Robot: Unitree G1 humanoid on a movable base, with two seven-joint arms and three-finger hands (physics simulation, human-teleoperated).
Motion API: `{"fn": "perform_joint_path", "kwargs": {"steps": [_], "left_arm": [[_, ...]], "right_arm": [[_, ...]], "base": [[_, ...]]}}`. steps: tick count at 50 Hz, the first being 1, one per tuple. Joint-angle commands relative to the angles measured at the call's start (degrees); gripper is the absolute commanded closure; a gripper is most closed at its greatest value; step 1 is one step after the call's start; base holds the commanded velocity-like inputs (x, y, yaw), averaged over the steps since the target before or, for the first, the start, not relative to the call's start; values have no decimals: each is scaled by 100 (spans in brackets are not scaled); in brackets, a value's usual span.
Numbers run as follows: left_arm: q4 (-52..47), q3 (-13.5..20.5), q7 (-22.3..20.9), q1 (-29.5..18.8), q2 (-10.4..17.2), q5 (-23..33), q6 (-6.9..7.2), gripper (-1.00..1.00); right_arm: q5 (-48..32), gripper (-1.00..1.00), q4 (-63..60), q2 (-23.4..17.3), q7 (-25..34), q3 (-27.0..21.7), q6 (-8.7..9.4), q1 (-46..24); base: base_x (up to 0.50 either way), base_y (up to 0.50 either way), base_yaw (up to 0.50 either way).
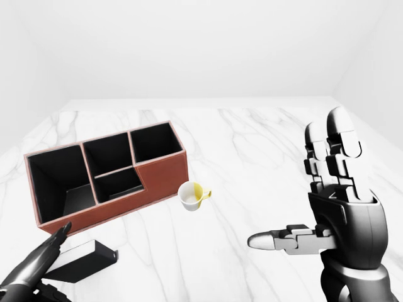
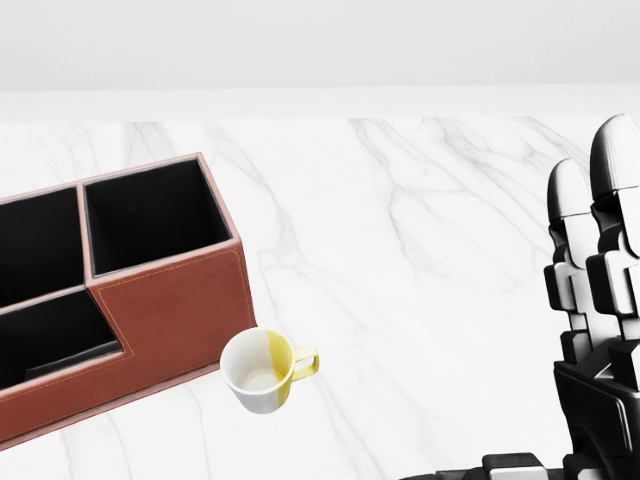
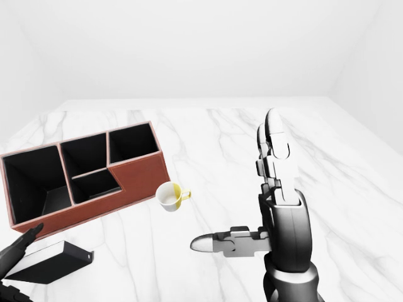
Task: Pick up the book and place it in the front compartment of the caddy.
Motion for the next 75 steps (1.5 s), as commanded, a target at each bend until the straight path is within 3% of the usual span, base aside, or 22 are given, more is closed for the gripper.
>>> {"fn": "perform_joint_path", "kwargs": {"steps": [1,3,4,5,6,7,31,32,34,39,47,51,55,56,58,67,68,75], "left_arm": [[1225,-288,0,-249,135,249,0,-100],[1243,-298,0,-251,158,201,0,-78],[1296,-307,0,-255,181,228,0,-6],[1307,-311,0,-253,185,220,0,36],[1321,-320,0,-243,191,178,0,55],[1284,-324,0,-228,177,101,0,89],[1218,-330,0,-243,109,-7,0,88],[819,-259,0,-213,103,-368,0,89],[940,-226,0,-301,77,-237,0,89],[245,-45,0,-588,155,-827,0,89],[-739,150,0,-1344,598,-1589,0,91],[-1119,179,0,-1930,1110,-1984,0,92],[-1126,163,0,-1921,1136,-1997,0,92],[-1319,202,0,-2593,1719,-2299,0,91],[-1344,137,0,-2730,1949,-2393,0,91],[-998,-250,0,-3286,2548,-2357,0,91],[-660,-432,0,-3455,2657,-2033,0,91],[-224,-772,0,-3831,2875,-1927,0,91]], "right_arm": [[204,-100,193,61,1,-241,0,-230],[198,-100,195,59,1,-238,0,-259],[190,-100,206,56,-3,-235,0,-260],[197,-100,201,60,0,-234,0,-261],[193,-100,199,59,-2,-234,0,-264],[182,-100,186,56,-5,-228,0,-277],[99,-100,113,66,-1,-257,0,-244],[96,-100,107,69,0,-256,0,-251],[88,-100,85,67,6,-257,0,-262],[90,-100,114,72,21,-265,0,-271],[146,-100,92,89,49,-326,0,-210],[178,-100,131,105,59,-348,0,-144],[178,-100,130,106,60,-349,0,-144],[226,-100,114,118,76,-399,0,-105],[226,-100,148,124,75,-376,0,-96],[239,-100,23,124,95,-405,0,-116],[244,-100,27,127,98,-413,0,-93],[233,-100,1,131,127,-465,0,-115]], "base": [[0,0,0],[0,0,0],[0,0,0],[0,0,0],[0,0,0],[0,0,0],[0,0,0],[0,0,0],[0,0,0],[0,0,0],[0,0,0],[0,0,0],[0,0,0],[0,0,0],[0,0,0],[0,0,0],[0,0,0],[0,0,0]]}}
